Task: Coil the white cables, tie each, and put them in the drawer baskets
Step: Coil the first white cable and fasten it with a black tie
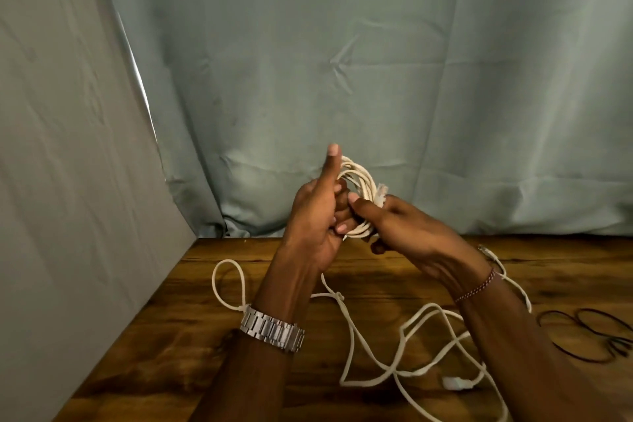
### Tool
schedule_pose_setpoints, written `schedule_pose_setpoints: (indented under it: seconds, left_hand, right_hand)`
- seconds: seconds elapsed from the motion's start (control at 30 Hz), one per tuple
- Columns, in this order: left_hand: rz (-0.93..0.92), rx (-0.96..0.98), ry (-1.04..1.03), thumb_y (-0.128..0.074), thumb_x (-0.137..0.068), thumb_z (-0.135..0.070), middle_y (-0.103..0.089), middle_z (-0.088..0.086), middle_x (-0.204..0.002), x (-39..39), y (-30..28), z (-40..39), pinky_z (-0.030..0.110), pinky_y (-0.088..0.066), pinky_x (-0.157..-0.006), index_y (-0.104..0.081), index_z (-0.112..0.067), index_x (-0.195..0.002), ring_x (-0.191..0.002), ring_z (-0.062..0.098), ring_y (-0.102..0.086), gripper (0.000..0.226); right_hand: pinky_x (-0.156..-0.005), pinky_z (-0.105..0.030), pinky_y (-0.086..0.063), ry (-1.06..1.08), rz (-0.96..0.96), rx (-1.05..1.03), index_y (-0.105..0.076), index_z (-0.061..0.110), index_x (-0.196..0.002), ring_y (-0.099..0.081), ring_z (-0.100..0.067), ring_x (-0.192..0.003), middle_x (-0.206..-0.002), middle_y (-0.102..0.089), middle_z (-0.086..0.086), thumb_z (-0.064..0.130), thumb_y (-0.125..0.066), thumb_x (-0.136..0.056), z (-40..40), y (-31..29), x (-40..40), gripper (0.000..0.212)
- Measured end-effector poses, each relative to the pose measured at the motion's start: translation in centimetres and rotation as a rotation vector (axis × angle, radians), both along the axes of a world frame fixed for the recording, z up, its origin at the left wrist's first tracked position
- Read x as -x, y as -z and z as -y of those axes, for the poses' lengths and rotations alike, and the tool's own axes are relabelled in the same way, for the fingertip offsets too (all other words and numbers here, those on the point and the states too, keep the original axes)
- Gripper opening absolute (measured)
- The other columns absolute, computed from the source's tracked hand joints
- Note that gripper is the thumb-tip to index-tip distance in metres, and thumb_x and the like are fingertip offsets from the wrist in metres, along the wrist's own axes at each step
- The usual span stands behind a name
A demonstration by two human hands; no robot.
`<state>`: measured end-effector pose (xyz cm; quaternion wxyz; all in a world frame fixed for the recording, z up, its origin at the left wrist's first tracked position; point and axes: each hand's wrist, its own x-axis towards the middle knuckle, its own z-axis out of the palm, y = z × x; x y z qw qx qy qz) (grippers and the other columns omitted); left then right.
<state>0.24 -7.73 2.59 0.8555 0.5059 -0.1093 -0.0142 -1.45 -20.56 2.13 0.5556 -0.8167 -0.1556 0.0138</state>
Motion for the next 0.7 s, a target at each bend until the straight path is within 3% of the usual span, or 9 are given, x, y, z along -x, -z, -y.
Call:
schedule_pose_setpoints:
  seconds: [0.07,0.13,0.2,0.27,0.33,0.43,0.5,0.6,0.7]
  left_hand:
    - [0.056,-0.119,-0.072,-0.06,-0.093,-0.051,-0.037,-0.003,-0.046,0.6,-0.1,0.3,0.019,-0.024,-0.036,-0.048,-0.017,-0.064,-0.035,0.008,-0.028,0.047]
    - [0.103,-0.179,-0.129,-0.06,-0.095,-0.047,-0.042,-0.005,-0.043,1.0,-0.2,0.9,0.02,-0.025,-0.037,-0.058,-0.017,-0.062,-0.037,0.009,-0.029,0.044]
    - [0.105,-0.183,-0.194,-0.061,-0.096,-0.044,-0.041,-0.006,-0.042,1.2,-0.1,1.4,0.018,-0.025,-0.036,-0.06,-0.02,-0.056,-0.036,0.009,-0.029,0.046]
    - [0.069,-0.158,-0.251,-0.062,-0.095,-0.044,-0.037,-0.004,-0.044,1.2,0.0,1.6,0.017,-0.026,-0.035,-0.056,-0.016,-0.062,-0.034,0.008,-0.03,0.044]
    - [0.027,-0.138,-0.298,-0.063,-0.094,-0.046,-0.035,-0.003,-0.047,1.0,0.0,1.5,0.019,-0.027,-0.035,-0.052,-0.014,-0.066,-0.035,0.008,-0.032,0.043]
    - [-0.035,-0.058,-0.342,-0.062,-0.093,-0.049,-0.032,-0.005,-0.046,0.9,-0.2,1.0,0.02,-0.027,-0.037,-0.05,-0.016,-0.069,-0.038,0.008,-0.028,0.043]
    - [-0.061,-0.015,-0.371,-0.06,-0.093,-0.05,-0.031,-0.003,-0.047,0.9,-0.4,0.8,0.019,-0.029,-0.037,-0.049,-0.014,-0.07,-0.038,0.008,-0.027,0.044]
    - [-0.048,0.037,-0.405,-0.06,-0.093,-0.05,-0.032,-0.005,-0.047,0.6,-0.3,0.6,0.02,-0.027,-0.038,-0.047,-0.016,-0.069,-0.039,0.007,-0.028,0.044]
    - [-0.02,0.047,-0.397,-0.06,-0.093,-0.051,-0.032,-0.005,-0.049,0.6,-0.4,0.6,0.022,-0.028,-0.04,-0.049,-0.017,-0.068,-0.042,0.008,-0.029,0.043]
  right_hand:
    - [-0.069,-0.033,-0.051,0.043,-0.013,0.094,-0.065,0.019,-0.11,-0.058,-0.017,-0.081,-0.099,-0.069,-0.013,0.049,-0.043,-0.104,0.3,-0.3,0.3,0.038]
    - [-0.079,-0.044,-0.061,0.096,-0.002,0.165,-0.049,0.017,-0.123,-0.069,-0.025,-0.091,-0.103,-0.071,-0.01,0.048,-0.044,-0.103,0.7,-0.5,0.5,0.037]
    - [-0.081,-0.055,-0.059,0.116,0.061,0.247,-0.032,0.021,-0.127,-0.071,-0.03,-0.098,-0.105,-0.069,-0.011,0.043,-0.045,-0.104,0.9,-0.7,0.7,0.035]
    - [-0.079,-0.055,-0.059,0.111,0.106,0.316,-0.025,0.024,-0.126,-0.071,-0.03,-0.095,-0.101,-0.07,-0.011,0.042,-0.048,-0.103,0.8,-1.1,1.3,0.037]
    - [-0.075,-0.047,-0.062,0.125,0.11,0.364,-0.029,0.024,-0.127,-0.071,-0.027,-0.087,-0.096,-0.069,-0.006,0.051,-0.059,-0.096,1.0,-1.7,2.1,0.05]
    - [-0.071,-0.036,-0.06,0.174,0.109,0.41,-0.044,0.03,-0.124,-0.07,-0.016,-0.08,-0.1,-0.067,0.003,0.067,-0.076,-0.064,1.9,-2.9,3.0,0.078]
    - [-0.075,-0.036,-0.062,0.182,0.129,0.343,-0.052,0.032,-0.116,-0.073,-0.014,-0.076,-0.098,-0.07,0.004,0.055,-0.083,-0.059,2.5,-3.6,3.2,0.069]
    - [-0.078,-0.032,-0.061,0.17,0.176,0.156,-0.062,0.024,-0.105,-0.075,-0.01,-0.076,-0.09,-0.075,0.0,0.023,-0.089,-0.069,2.8,-3.8,3.1,0.046]
    - [-0.08,-0.03,-0.061,0.165,0.197,-0.12,-0.069,0.016,-0.105,-0.076,-0.011,-0.081,-0.088,-0.079,0.0,0.014,-0.086,-0.072,2.1,-3.2,2.6,0.037]
